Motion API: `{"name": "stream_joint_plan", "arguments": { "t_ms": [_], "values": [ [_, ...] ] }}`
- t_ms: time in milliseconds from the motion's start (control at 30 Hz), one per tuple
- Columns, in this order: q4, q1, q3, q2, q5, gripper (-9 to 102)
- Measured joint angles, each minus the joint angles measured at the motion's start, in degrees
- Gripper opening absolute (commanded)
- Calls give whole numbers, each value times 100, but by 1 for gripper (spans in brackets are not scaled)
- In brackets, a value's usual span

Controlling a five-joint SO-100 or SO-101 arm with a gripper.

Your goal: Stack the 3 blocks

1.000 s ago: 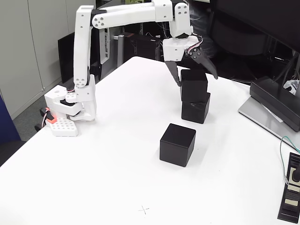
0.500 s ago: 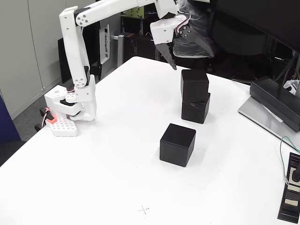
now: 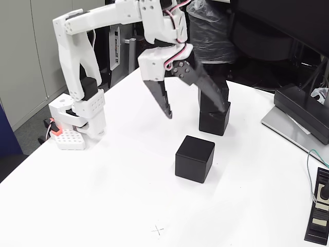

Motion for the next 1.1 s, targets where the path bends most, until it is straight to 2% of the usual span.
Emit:
{"name": "stream_joint_plan", "arguments": {
  "t_ms": [200,733,1100],
  "values": [
    [-185,396,668,0,-475,40],
    [-2338,396,2558,0,-527,40],
    [-3023,281,2760,-712,-527,40]
  ]
}}
